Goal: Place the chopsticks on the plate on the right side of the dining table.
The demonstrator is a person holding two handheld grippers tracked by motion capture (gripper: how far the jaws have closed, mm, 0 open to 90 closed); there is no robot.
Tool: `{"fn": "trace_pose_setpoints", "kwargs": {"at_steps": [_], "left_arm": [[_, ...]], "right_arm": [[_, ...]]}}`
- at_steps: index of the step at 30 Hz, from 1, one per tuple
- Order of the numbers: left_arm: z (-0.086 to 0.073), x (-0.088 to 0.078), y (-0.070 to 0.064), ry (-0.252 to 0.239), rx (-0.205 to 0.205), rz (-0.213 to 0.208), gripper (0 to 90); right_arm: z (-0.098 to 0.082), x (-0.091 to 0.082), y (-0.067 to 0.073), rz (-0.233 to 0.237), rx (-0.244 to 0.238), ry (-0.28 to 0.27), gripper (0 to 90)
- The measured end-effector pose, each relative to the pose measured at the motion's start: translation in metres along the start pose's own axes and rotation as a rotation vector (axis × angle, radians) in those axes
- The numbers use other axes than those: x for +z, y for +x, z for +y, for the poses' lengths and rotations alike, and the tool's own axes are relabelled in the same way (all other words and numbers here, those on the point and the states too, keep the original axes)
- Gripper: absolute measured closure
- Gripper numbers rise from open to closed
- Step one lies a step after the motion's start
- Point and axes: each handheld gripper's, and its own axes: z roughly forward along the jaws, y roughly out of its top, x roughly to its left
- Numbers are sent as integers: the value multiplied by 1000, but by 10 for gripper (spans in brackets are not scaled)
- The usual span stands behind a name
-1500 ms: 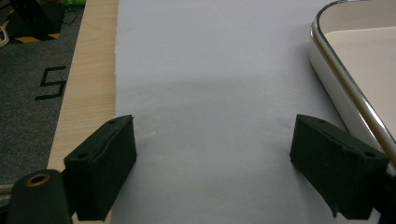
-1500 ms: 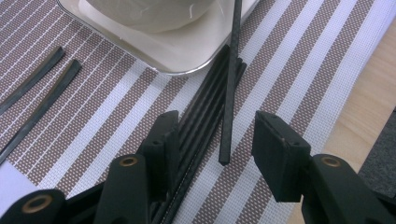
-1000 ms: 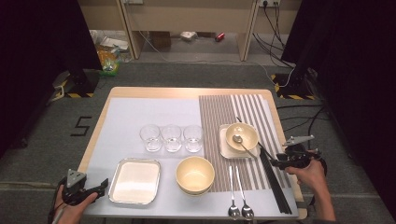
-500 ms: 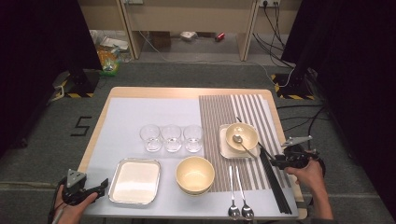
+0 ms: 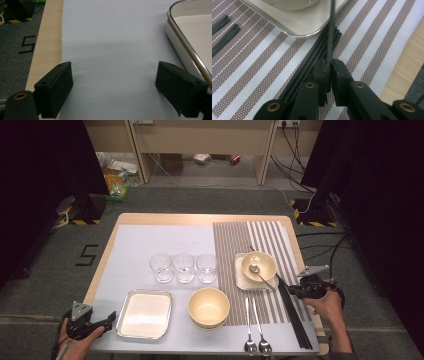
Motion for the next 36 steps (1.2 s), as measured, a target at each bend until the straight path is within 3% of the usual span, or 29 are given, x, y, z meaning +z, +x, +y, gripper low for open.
{"fn": "trace_pose_setpoints", "kwargs": {"at_steps": [24, 36], "left_arm": [[0, 0, 0, 0, 2, 1, 133], [0, 0, 0, 0, 2, 1, 133]], "right_arm": [[19, 12, 2, -4, -27, -8, 824], [18, 6, 2, 9, -1, -34, 764]]}}
